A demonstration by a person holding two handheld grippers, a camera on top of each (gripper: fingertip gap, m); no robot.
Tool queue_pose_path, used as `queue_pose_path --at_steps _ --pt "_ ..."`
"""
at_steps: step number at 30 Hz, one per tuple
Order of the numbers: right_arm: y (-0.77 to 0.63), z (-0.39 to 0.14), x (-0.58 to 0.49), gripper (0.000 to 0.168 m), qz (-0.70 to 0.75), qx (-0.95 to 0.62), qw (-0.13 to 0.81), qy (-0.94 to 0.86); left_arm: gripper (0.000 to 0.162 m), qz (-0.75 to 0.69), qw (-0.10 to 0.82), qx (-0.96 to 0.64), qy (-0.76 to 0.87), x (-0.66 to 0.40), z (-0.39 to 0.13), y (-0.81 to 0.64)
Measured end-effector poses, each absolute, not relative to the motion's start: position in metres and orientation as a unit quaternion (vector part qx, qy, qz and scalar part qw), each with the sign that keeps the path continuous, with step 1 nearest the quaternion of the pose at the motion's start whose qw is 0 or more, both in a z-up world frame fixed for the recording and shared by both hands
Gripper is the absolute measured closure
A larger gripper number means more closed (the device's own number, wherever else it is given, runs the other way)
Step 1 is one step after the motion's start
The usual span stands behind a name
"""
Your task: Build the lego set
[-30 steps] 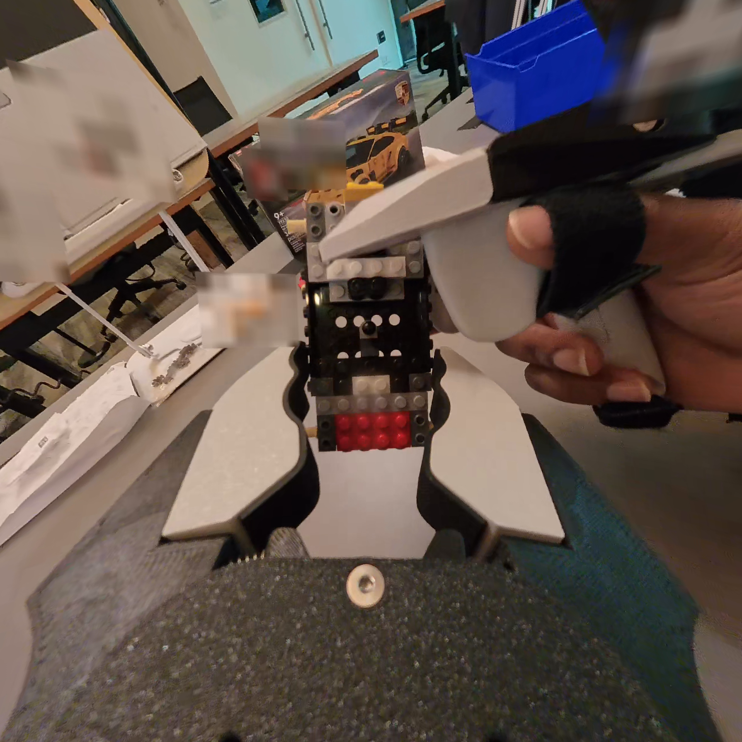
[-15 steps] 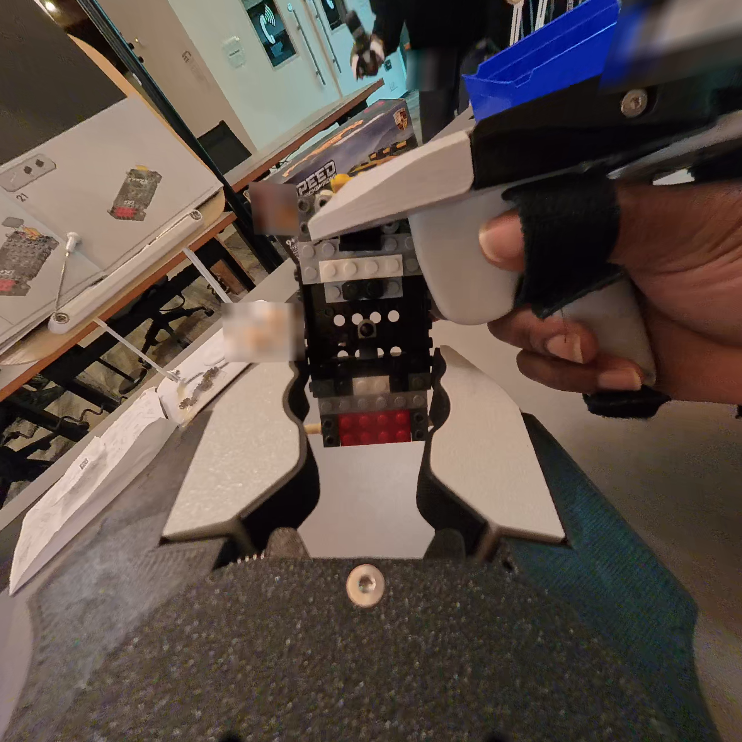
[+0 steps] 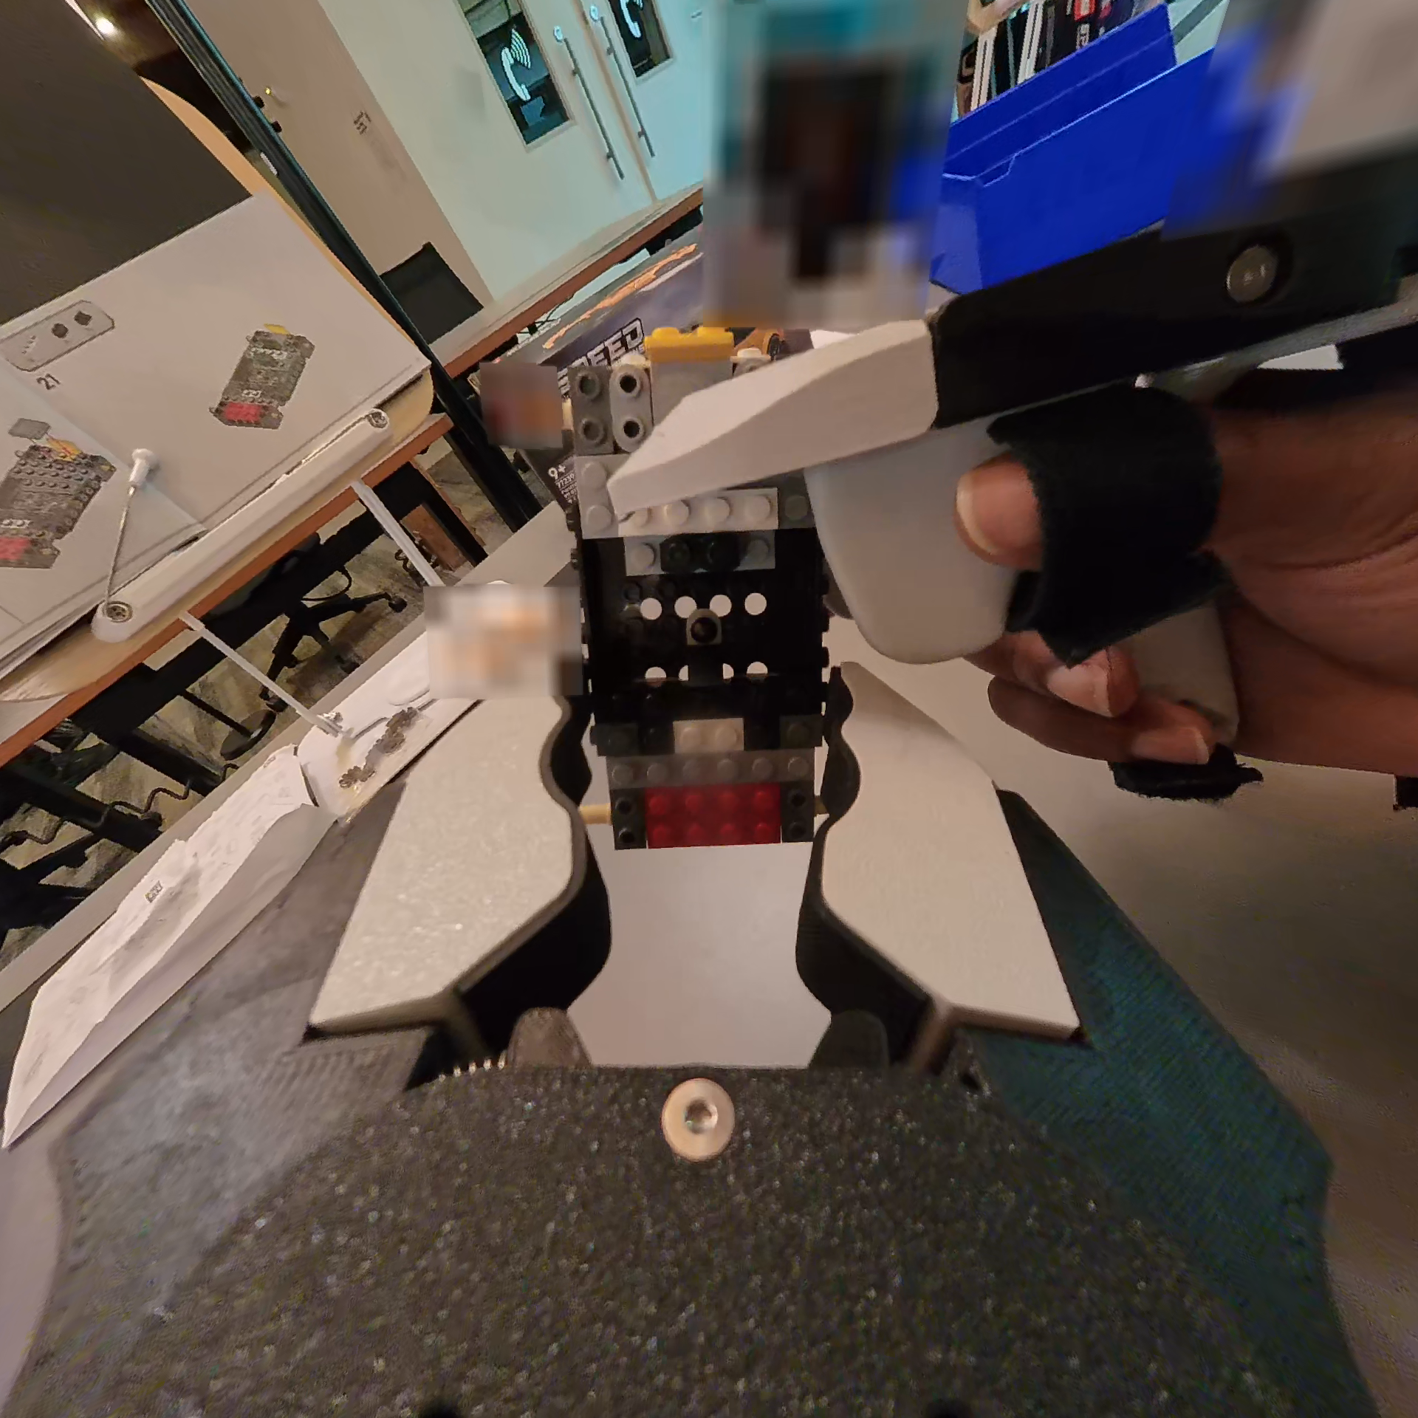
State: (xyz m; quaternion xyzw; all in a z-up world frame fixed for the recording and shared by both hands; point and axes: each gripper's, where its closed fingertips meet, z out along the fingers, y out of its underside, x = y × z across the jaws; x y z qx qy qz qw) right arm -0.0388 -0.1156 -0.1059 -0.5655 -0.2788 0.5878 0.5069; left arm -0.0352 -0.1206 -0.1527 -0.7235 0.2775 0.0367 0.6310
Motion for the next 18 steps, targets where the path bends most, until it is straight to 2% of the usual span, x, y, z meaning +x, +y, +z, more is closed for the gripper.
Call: queue_pose_path --at_steps 18 --pt "-0.1194 -0.101 -0.0353 0.146 0.577 -0.545 0.537 -0.287 0.103 0.057 0.639 -0.709 0.291 -0.0325 -0.1497 -0.1225"
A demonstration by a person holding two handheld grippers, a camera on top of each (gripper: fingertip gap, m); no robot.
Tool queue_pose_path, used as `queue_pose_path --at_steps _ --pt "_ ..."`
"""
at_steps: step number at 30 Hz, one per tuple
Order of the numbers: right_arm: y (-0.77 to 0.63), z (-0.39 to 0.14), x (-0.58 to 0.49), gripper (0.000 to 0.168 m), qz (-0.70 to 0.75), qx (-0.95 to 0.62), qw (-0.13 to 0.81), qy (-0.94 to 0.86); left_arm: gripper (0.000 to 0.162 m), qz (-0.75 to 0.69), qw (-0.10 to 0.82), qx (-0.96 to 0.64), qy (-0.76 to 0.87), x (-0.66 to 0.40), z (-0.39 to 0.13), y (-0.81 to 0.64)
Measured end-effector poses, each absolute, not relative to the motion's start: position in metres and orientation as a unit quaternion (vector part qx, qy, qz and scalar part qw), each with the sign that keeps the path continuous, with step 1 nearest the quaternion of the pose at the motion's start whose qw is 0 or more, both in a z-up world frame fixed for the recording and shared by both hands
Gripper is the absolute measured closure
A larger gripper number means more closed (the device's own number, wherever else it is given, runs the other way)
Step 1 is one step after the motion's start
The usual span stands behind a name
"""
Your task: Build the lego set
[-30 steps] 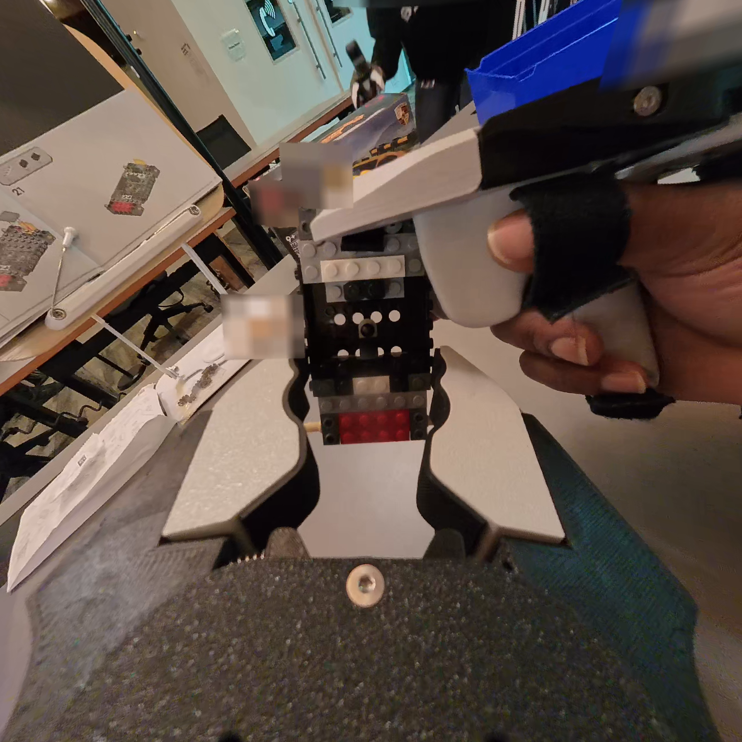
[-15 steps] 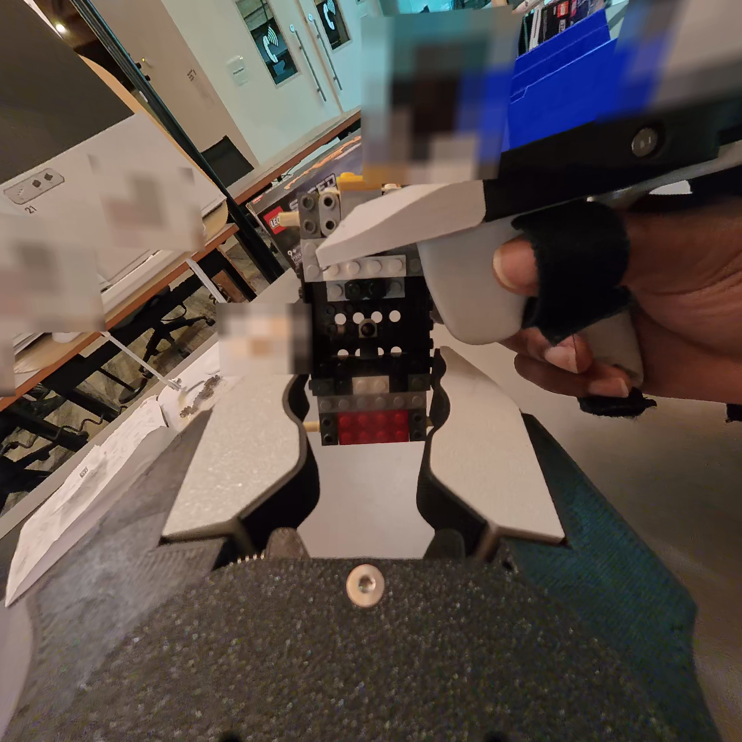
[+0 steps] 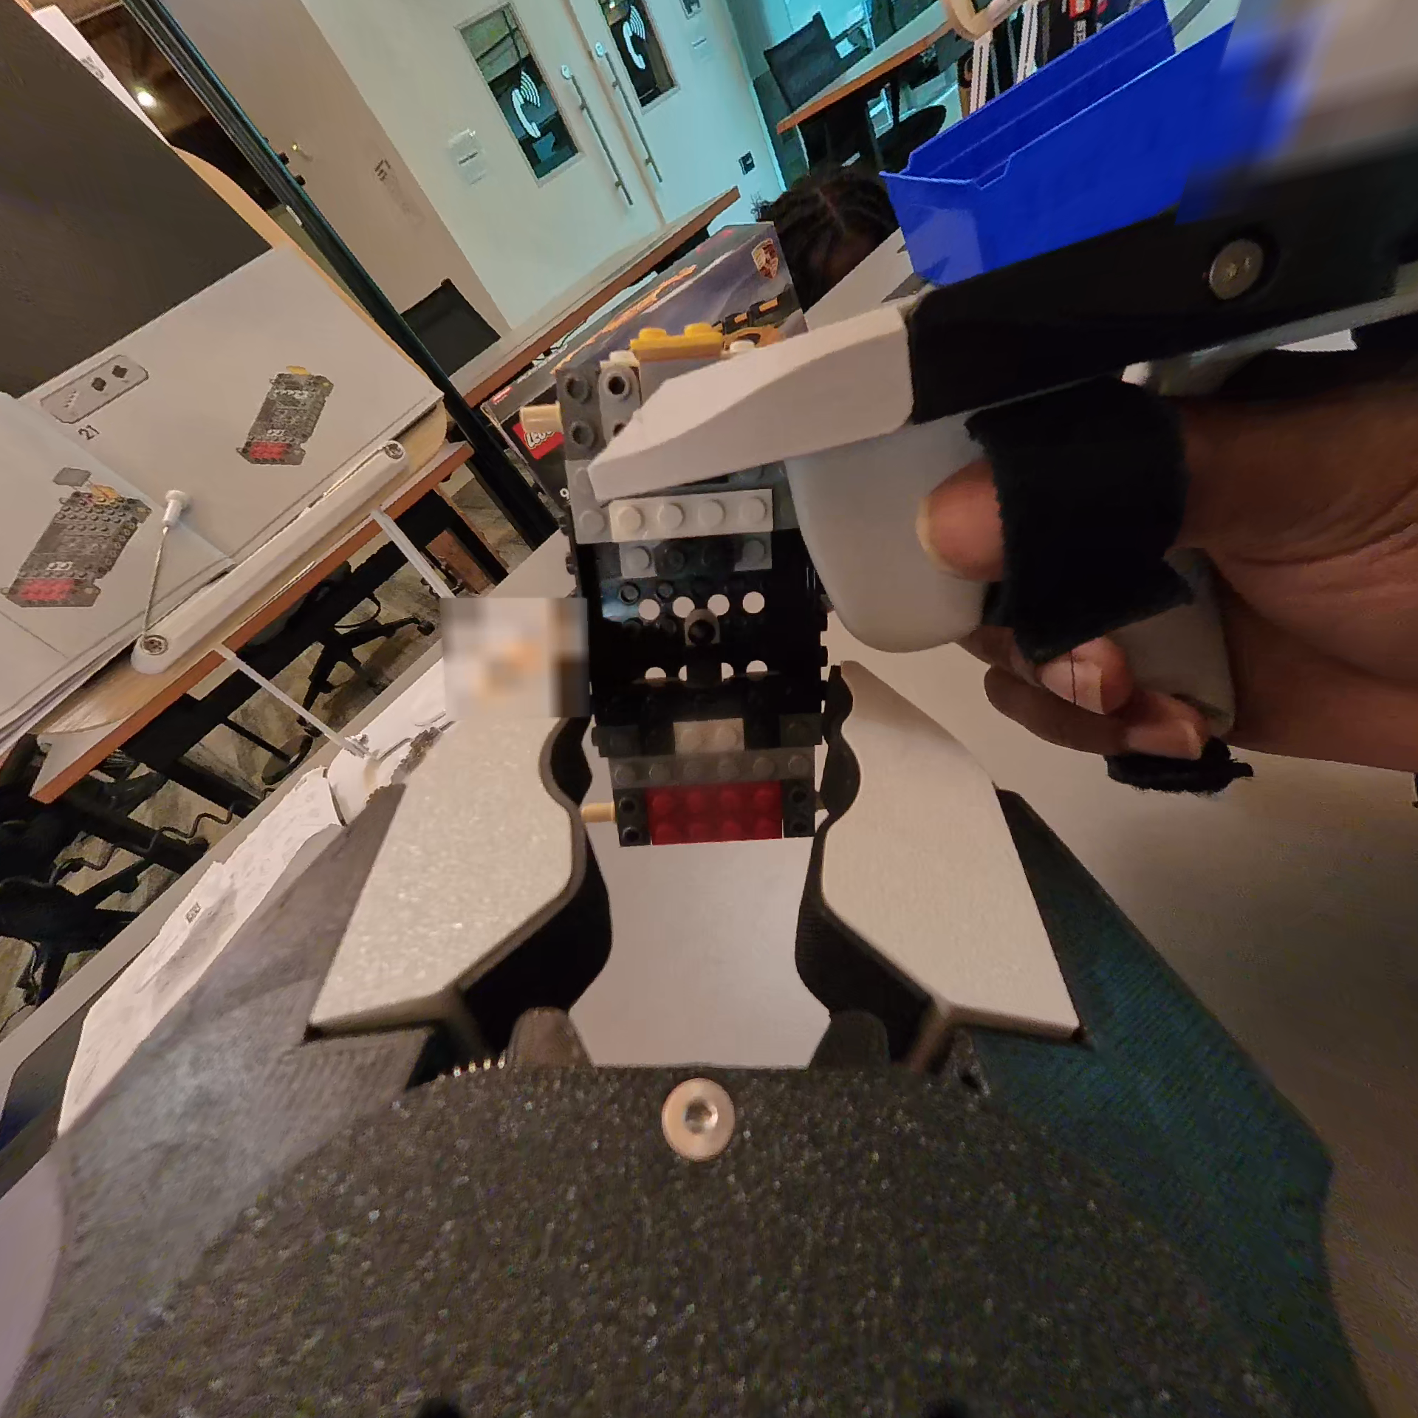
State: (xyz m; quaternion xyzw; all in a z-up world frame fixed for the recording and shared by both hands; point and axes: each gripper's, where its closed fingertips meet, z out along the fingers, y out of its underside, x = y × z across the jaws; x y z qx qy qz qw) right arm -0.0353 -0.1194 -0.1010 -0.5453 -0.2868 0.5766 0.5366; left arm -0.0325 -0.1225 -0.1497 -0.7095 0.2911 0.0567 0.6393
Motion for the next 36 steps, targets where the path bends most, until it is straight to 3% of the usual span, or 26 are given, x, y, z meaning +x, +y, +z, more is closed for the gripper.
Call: queue_pose_path --at_steps 18,25,30,36 --pt "-0.1215 -0.0983 -0.0325 0.144 0.549 -0.527 0.571 -0.308 0.103 0.039 0.648 -0.703 0.29 -0.0281 -0.1447 -0.1268" --pt "-0.1202 -0.1014 -0.0337 0.143 0.56 -0.539 0.549 -0.306 0.103 0.024 0.645 -0.71 0.282 -0.0295 -0.1477 -0.125" --pt "-0.1193 -0.1011 -0.0321 0.127 0.567 -0.547 0.536 -0.302 0.103 0.022 0.643 -0.715 0.273 -0.0333 -0.1491 -0.1235" --pt "-0.1154 -0.1015 -0.03 0.13 0.599 -0.561 0.501 -0.275 0.103 0.042 0.647 -0.706 0.286 -0.0312 -0.1488 -0.1247"
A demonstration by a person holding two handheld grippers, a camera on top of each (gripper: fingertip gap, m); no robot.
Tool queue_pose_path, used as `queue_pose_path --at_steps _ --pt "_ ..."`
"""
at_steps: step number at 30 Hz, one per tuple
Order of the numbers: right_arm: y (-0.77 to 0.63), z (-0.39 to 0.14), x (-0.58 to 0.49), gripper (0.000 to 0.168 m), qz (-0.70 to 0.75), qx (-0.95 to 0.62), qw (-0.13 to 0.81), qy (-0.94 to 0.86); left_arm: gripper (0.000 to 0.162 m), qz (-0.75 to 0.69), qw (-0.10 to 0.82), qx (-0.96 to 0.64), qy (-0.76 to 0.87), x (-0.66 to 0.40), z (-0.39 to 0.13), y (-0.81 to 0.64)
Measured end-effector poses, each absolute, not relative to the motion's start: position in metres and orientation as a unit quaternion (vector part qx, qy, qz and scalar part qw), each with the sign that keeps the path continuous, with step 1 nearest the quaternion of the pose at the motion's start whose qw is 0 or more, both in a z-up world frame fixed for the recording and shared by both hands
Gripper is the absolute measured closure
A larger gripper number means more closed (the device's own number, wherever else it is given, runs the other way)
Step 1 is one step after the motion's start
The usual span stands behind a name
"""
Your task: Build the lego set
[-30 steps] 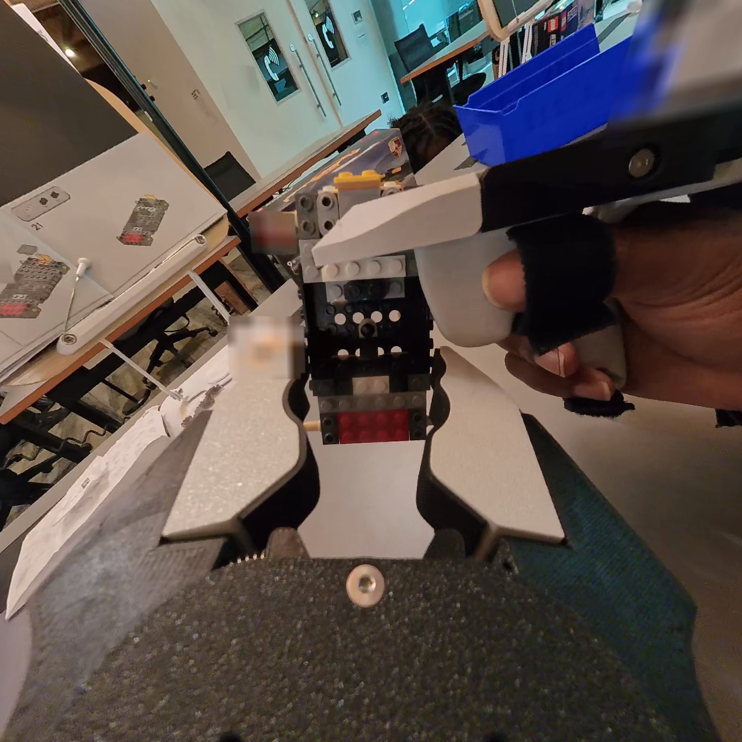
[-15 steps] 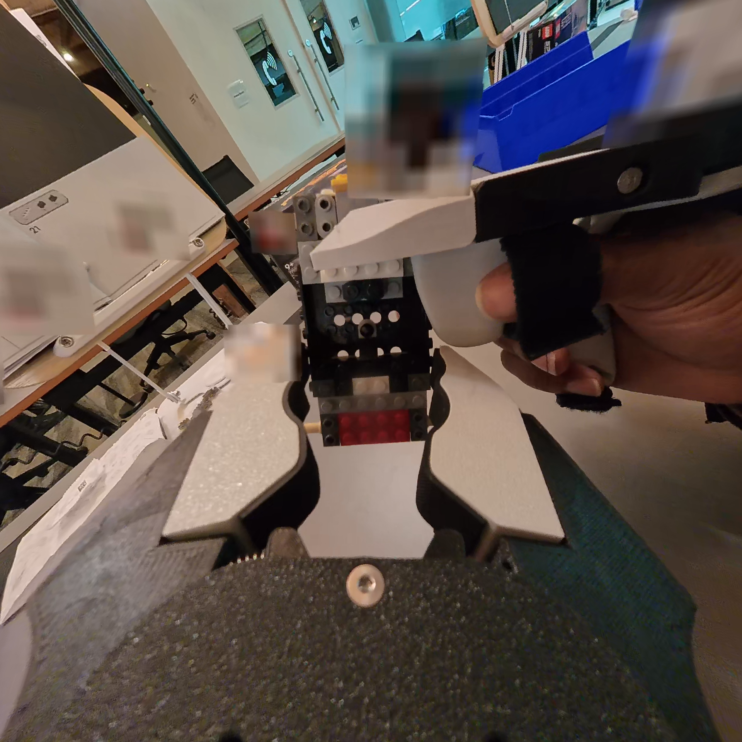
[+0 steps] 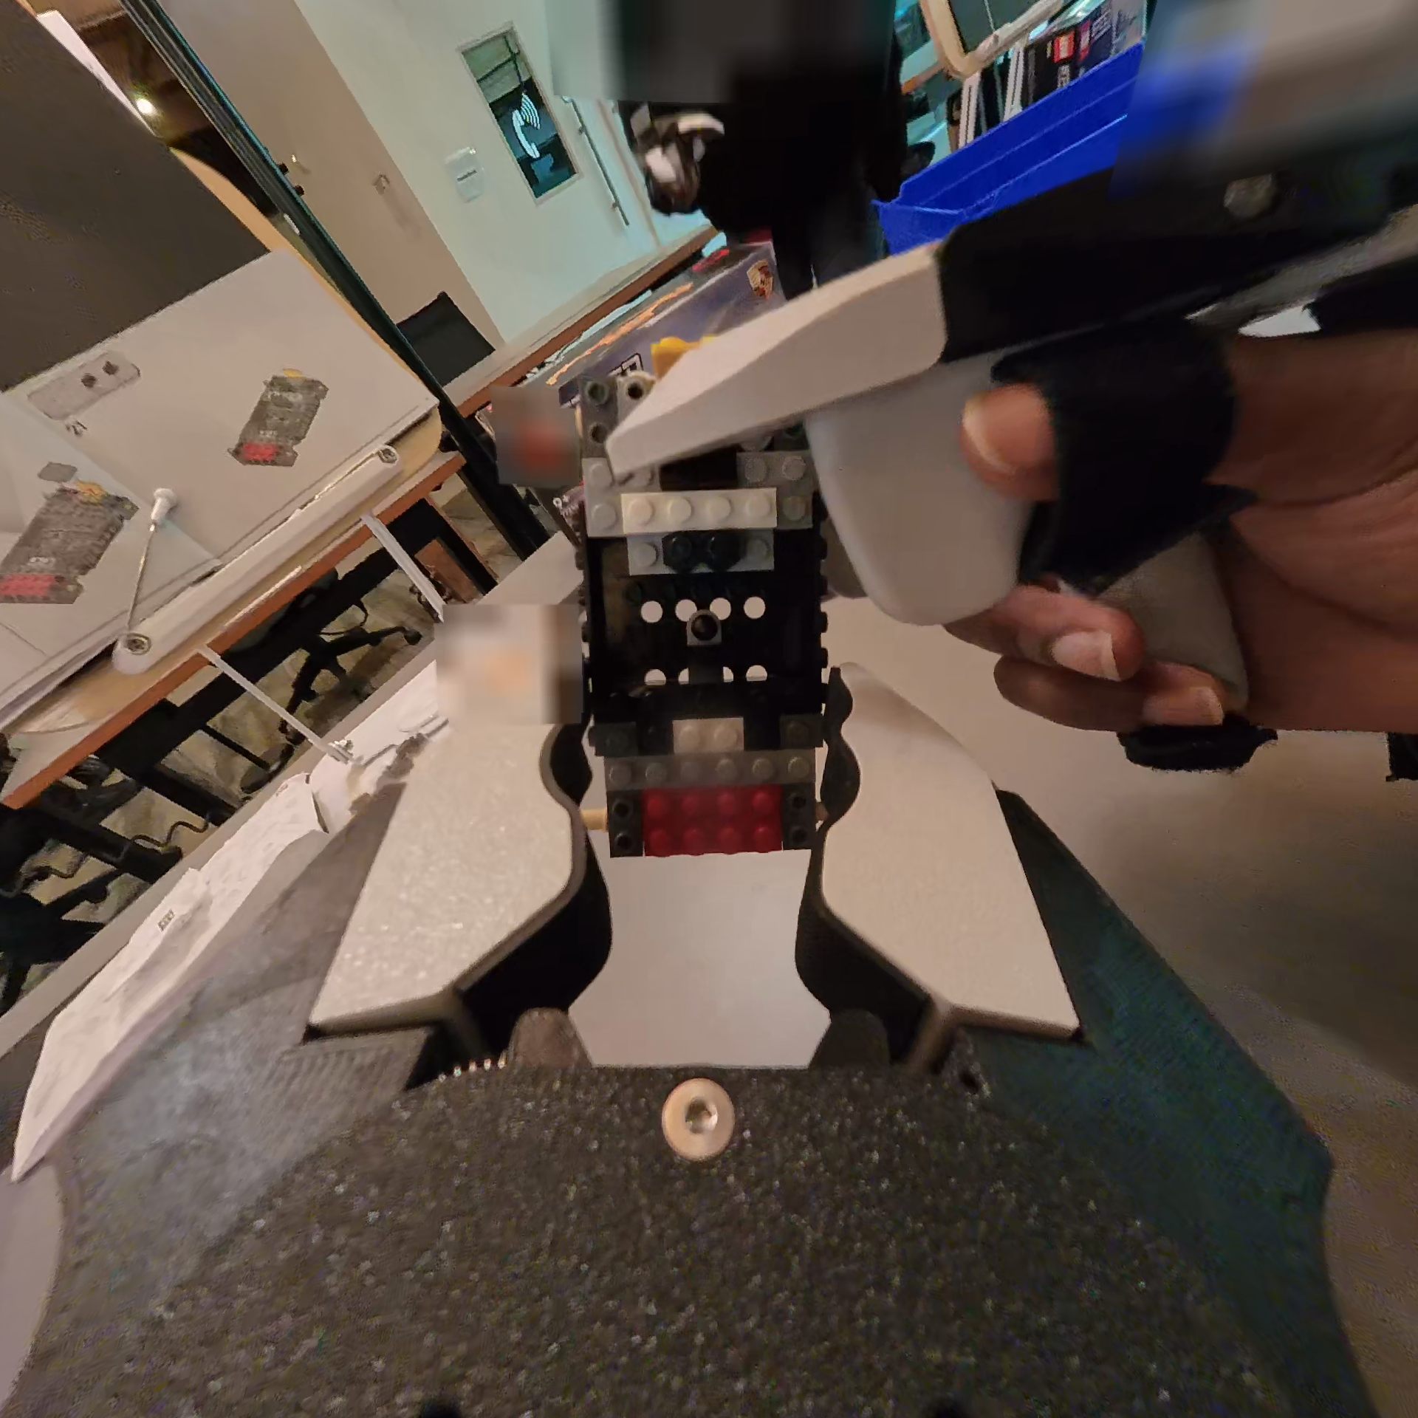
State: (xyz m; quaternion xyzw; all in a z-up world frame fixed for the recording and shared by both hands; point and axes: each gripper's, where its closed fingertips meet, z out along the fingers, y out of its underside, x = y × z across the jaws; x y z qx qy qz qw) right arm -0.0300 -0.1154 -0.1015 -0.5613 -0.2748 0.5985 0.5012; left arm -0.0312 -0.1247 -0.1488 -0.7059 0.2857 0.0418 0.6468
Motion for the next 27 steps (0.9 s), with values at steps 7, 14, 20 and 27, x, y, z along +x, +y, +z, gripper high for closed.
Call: queue_pose_path --at_steps 7,14,20,27 --pt "-0.117 -0.1 -0.029 0.141 0.608 -0.545 0.509 -0.271 0.103 0.051 0.655 -0.693 0.296 -0.028 -0.145 -0.128" --pt "-0.118 -0.102 -0.027 0.141 0.589 -0.53 0.535 -0.293 0.103 0.041 0.65 -0.699 0.296 -0.025 -0.147 -0.13" --pt "-0.118 -0.105 -0.028 0.142 0.581 -0.533 0.534 -0.305 0.103 0.026 0.642 -0.71 0.289 -0.026 -0.152 -0.128" --pt "-0.117 -0.113 -0.027 0.13 0.576 -0.554 0.515 -0.31 0.103 0.001 0.644 -0.72 0.26 -0.033 -0.15 -0.126"
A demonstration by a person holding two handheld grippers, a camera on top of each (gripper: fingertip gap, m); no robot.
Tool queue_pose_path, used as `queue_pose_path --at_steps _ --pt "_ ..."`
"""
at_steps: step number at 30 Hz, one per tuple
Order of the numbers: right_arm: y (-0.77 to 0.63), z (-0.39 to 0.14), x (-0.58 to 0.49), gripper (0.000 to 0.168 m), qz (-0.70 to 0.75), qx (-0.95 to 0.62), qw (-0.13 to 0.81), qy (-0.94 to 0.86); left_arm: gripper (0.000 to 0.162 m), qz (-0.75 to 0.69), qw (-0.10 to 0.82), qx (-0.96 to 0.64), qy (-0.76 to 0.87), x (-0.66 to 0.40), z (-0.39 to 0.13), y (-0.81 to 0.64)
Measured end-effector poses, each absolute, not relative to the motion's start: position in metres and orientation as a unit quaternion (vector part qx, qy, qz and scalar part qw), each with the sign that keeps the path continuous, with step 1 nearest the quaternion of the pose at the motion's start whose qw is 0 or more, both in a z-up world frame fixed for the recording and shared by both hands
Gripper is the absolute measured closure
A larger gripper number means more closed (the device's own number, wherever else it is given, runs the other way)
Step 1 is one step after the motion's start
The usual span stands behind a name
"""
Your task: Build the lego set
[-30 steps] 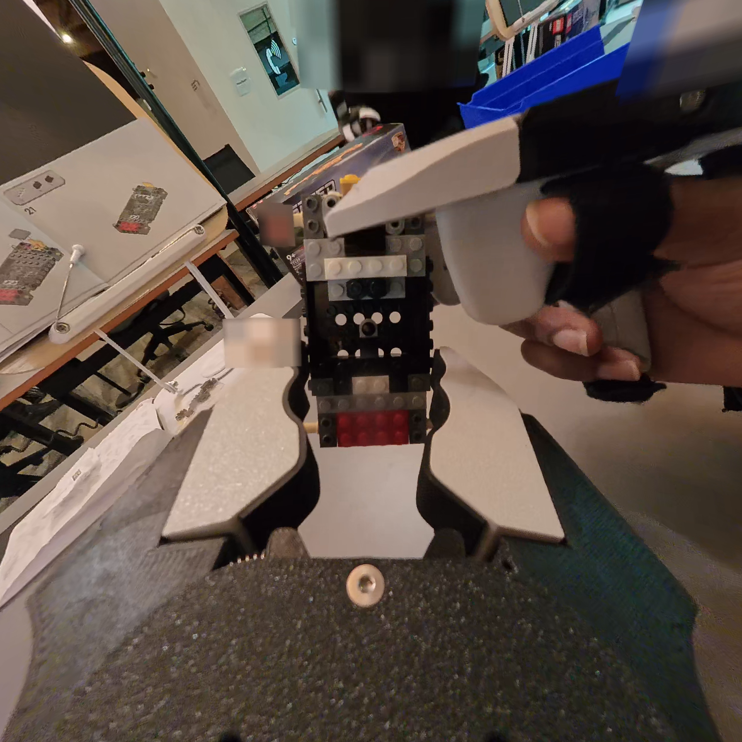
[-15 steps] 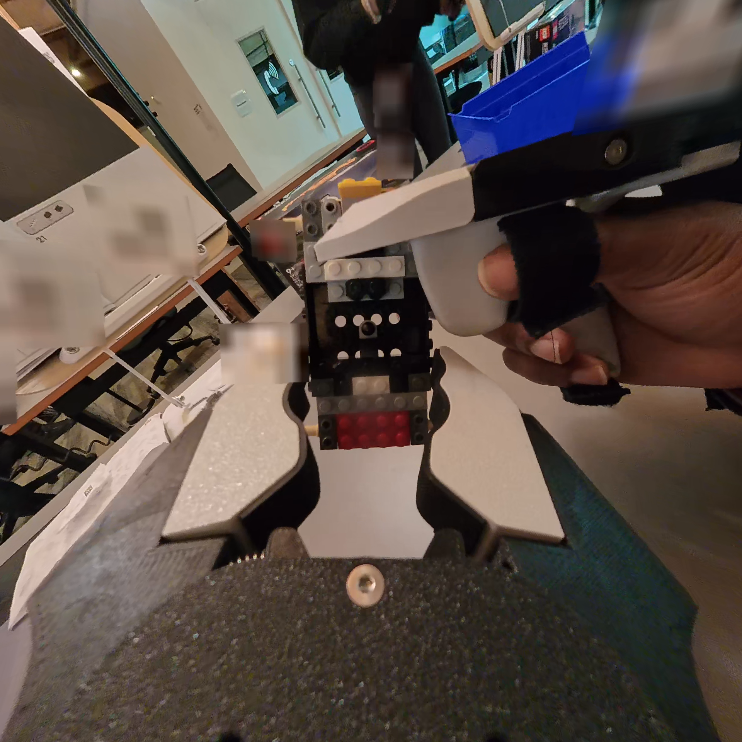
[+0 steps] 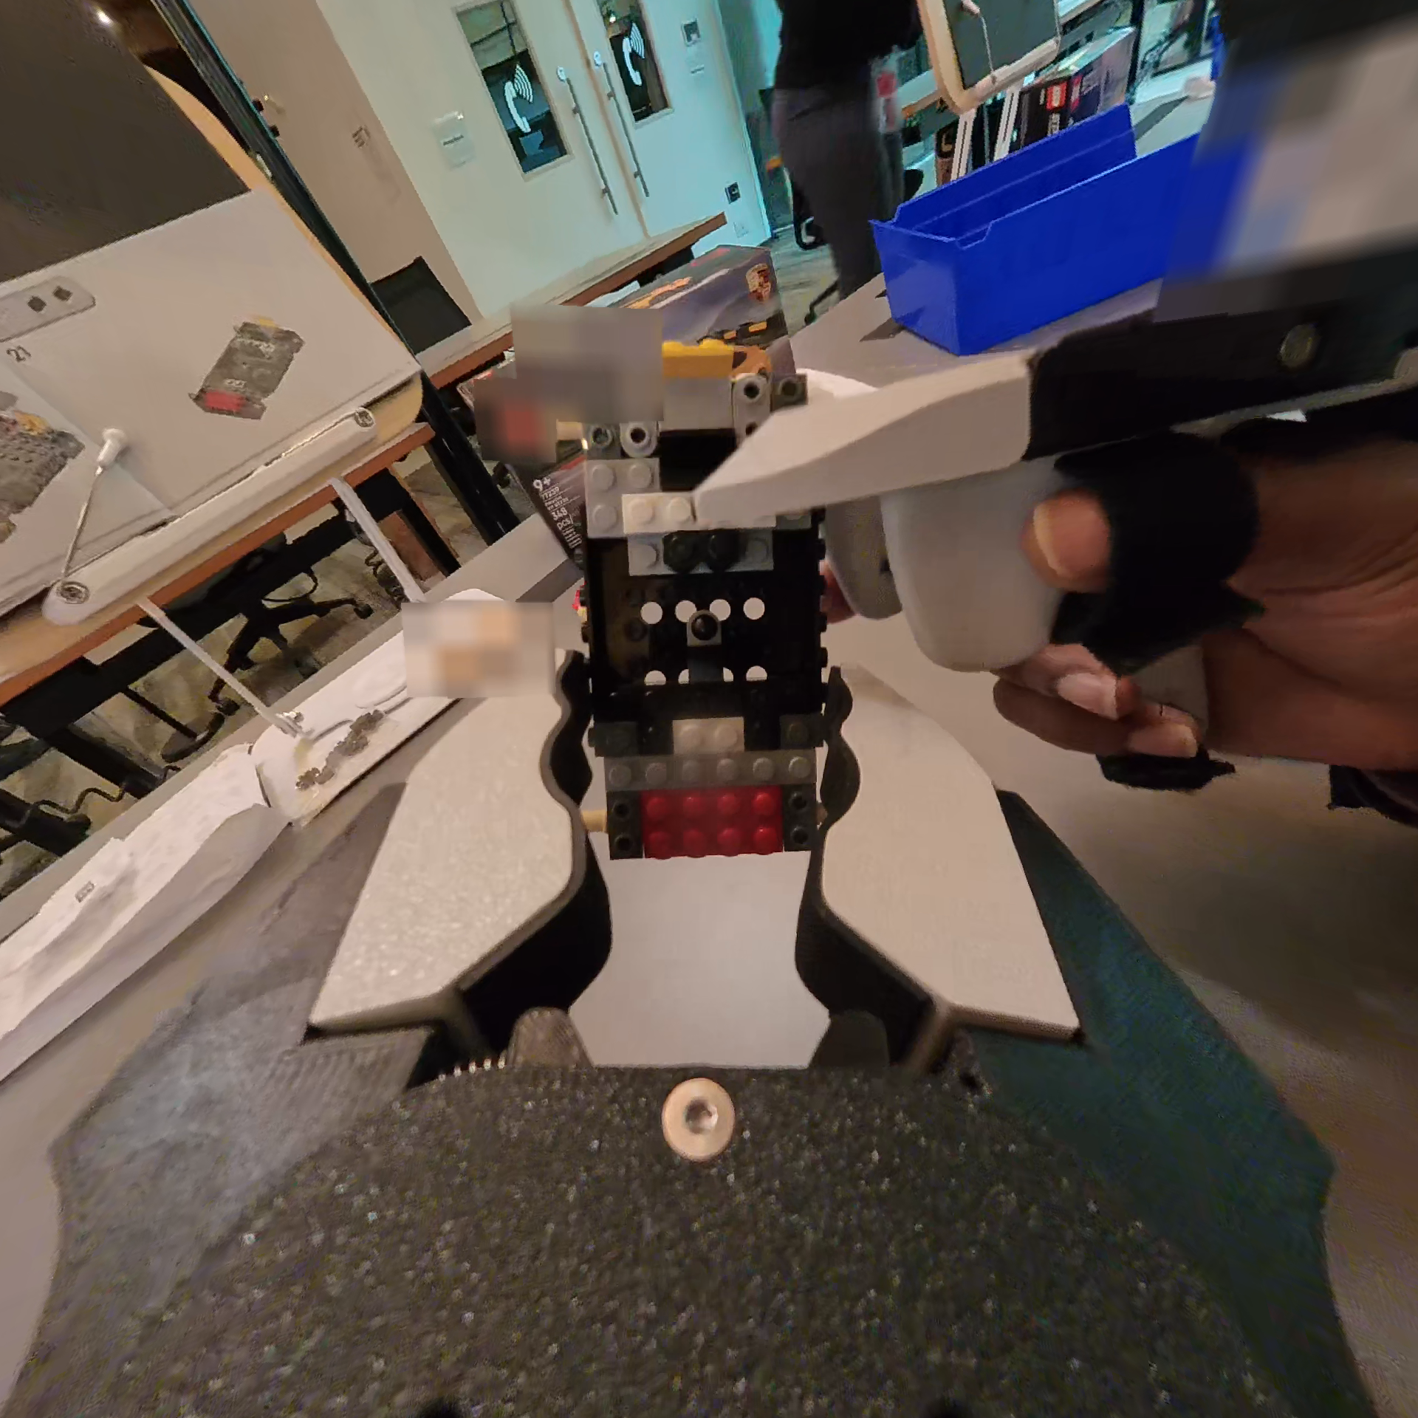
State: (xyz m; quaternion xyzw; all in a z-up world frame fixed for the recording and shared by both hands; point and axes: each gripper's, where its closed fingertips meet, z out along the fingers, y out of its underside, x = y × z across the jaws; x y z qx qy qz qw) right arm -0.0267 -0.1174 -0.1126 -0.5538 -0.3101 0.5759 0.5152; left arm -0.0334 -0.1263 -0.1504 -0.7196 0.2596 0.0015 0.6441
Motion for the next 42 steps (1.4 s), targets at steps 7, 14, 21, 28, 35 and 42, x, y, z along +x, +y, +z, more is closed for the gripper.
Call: queue_pose_path --at_steps 7,14,21,28,35,42 --pt "-0.124 -0.118 -0.034 0.148 0.609 -0.556 0.475 -0.307 0.103 0.003 0.643 -0.724 0.25 -0.032 -0.152 -0.126" --pt "-0.132 -0.116 -0.023 0.149 0.657 -0.538 0.381 -0.366 0.09 -0.226 0.602 -0.719 0.264 -0.011 -0.146 -0.144" --pt "-0.16 -0.094 -0.005 0.149 0.754 -0.44 0.236 -0.428 0.125 -0.54 0.442 -0.677 0.233 -0.008 -0.121 -0.164" --pt "-0.148 -0.092 -0.017 0.149 0.757 -0.455 0.261 -0.391 0.151 -0.501 0.471 -0.691 0.223 -0.003 -0.12 -0.152" --pt "-0.133 -0.097 -0.025 0.141 0.743 -0.501 0.281 -0.343 0.151 -0.431 0.493 -0.726 0.208 -0.01 -0.13 -0.141" --pt "-0.131 -0.094 -0.025 0.145 0.765 -0.484 0.28 -0.32 0.15 -0.368 0.523 -0.731 0.24 -0.009 -0.127 -0.142"
